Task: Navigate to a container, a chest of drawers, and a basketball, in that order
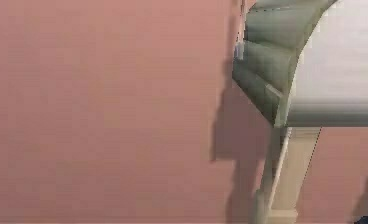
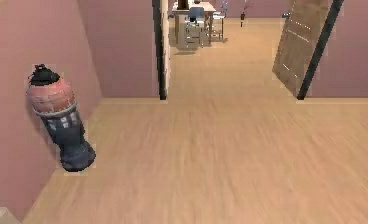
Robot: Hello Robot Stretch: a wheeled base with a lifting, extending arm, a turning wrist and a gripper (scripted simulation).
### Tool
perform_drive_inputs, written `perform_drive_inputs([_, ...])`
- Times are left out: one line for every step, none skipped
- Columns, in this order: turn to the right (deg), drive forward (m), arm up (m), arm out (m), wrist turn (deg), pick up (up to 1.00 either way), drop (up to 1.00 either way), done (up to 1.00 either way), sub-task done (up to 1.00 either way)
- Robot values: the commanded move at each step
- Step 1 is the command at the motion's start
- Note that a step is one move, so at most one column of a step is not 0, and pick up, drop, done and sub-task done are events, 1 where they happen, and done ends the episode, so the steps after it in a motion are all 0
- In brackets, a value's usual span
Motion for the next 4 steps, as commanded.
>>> perform_drive_inputs([27.0,0.0,0.0,0.0,0.0,0.0,0.0,0.0,0.0])
perform_drive_inputs([0.0,0.0,0.0,0.0,0.0,0.0,0.0,0.0,1.0])
perform_drive_inputs([45.0,0.0,0.0,0.0,0.0,0.0,0.0,0.0,0.0])
perform_drive_inputs([33.0,0.0,0.0,0.0,0.0,0.0,0.0,0.0,0.0])
